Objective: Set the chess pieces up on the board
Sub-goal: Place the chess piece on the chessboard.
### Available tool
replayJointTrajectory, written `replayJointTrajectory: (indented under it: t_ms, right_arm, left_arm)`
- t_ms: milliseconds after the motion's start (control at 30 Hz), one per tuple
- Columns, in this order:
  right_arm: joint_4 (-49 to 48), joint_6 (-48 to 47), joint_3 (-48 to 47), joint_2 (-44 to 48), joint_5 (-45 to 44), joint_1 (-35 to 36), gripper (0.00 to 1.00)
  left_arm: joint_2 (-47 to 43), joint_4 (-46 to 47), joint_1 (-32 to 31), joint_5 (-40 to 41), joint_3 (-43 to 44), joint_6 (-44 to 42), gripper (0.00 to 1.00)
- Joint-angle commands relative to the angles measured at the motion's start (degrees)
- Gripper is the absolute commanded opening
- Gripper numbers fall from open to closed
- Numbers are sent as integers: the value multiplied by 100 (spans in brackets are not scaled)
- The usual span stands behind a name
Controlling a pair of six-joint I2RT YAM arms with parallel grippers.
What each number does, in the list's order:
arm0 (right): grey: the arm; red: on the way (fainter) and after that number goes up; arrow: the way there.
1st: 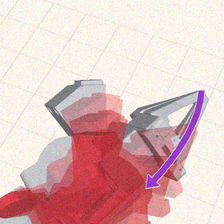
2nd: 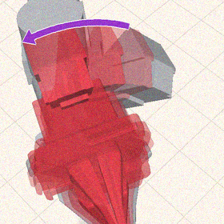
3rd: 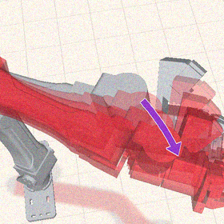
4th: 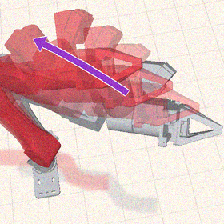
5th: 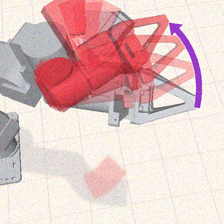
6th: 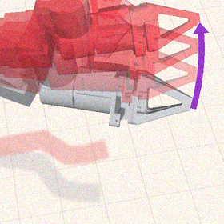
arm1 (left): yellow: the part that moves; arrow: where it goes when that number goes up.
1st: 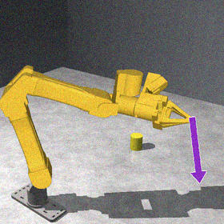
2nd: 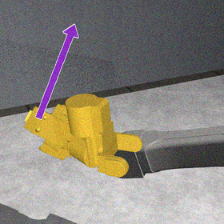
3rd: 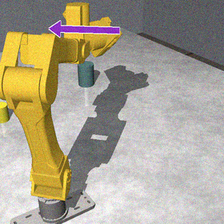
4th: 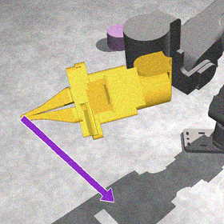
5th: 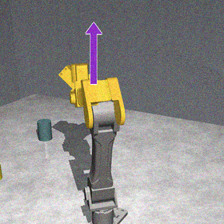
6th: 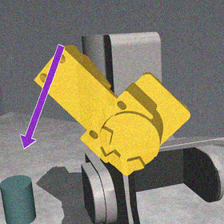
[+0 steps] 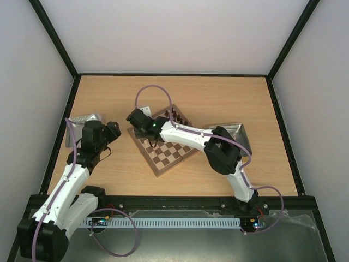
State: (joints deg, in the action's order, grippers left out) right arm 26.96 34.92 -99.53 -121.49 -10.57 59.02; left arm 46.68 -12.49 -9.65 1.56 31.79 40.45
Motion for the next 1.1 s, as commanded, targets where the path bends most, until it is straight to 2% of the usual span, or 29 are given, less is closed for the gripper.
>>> replayJointTrajectory:
  t_ms: [0,233,800,1067]
  right_arm:
    - [359,-250,-392,-269,-304,140,4]
    - [-46,-301,-170,-352,-341,193,4]
    - [-1040,-243,559,-214,-285,237,4]
    - [-1180,-208,724,-66,-360,246,11]
  left_arm:
    - [-299,-428,-11,896,-58,327,69]
    - [-777,-562,-2,1369,-117,455,70]
    - [-711,-482,3,1241,-159,429,70]
    - [-695,-469,-1,1219,-178,420,70]
